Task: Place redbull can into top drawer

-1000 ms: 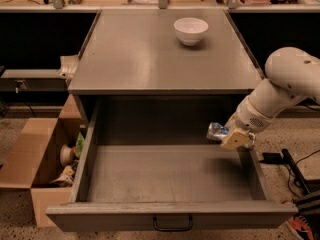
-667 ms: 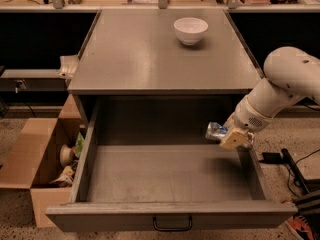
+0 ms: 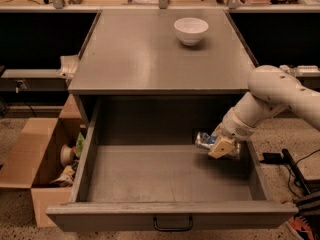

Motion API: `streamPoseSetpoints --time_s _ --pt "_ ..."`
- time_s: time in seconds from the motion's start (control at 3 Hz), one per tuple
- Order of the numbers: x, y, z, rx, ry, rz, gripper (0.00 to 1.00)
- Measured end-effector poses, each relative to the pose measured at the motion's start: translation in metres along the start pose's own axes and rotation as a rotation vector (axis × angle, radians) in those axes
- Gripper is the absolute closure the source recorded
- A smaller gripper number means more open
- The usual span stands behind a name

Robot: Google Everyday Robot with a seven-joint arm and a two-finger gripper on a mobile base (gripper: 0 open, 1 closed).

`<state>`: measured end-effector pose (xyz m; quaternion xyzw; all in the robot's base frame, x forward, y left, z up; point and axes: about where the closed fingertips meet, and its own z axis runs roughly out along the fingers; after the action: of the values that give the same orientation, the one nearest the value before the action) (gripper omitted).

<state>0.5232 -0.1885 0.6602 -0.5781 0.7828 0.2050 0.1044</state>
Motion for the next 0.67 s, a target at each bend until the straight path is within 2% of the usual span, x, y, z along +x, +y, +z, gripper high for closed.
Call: streamPoseSetpoints --time_s 0.33,0.67 --pt "-0.002 -0.005 0.025 -0.021 -0.011 -0.014 1.00" --pt "0.000 -0.012 0.046 -0.044 -0.015 -0.008 0.84"
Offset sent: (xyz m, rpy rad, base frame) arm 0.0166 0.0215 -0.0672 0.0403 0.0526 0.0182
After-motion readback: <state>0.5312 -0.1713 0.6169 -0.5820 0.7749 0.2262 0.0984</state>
